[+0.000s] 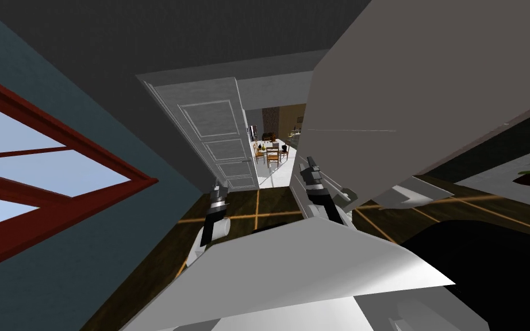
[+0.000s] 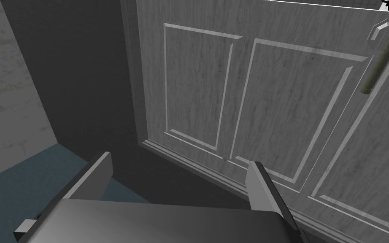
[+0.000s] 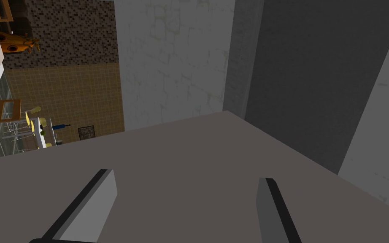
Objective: Pull the door open
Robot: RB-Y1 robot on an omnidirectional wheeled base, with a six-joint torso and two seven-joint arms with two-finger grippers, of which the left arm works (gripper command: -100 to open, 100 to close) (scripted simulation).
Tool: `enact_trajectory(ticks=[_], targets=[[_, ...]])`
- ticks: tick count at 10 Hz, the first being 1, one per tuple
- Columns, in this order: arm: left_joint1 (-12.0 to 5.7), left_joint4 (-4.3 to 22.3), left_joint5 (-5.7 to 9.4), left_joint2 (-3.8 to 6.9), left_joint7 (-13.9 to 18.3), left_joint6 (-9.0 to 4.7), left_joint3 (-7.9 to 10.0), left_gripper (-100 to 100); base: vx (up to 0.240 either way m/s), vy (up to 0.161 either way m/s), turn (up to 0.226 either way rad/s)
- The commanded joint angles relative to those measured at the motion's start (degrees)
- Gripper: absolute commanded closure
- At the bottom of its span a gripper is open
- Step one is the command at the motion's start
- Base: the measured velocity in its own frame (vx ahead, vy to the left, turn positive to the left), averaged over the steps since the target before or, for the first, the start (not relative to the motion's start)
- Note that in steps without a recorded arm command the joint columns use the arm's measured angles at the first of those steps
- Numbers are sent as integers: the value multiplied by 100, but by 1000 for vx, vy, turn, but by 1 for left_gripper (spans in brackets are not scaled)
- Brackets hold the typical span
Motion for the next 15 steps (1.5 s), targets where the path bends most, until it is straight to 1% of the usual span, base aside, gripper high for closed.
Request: enact_trajectory(ticks=[1,15], targets=[[-61,176,-1,36,2,29,-4,-100,100,-4,-55],[-874,1900,44,409,56,338,88,-100,100,5,-64]])
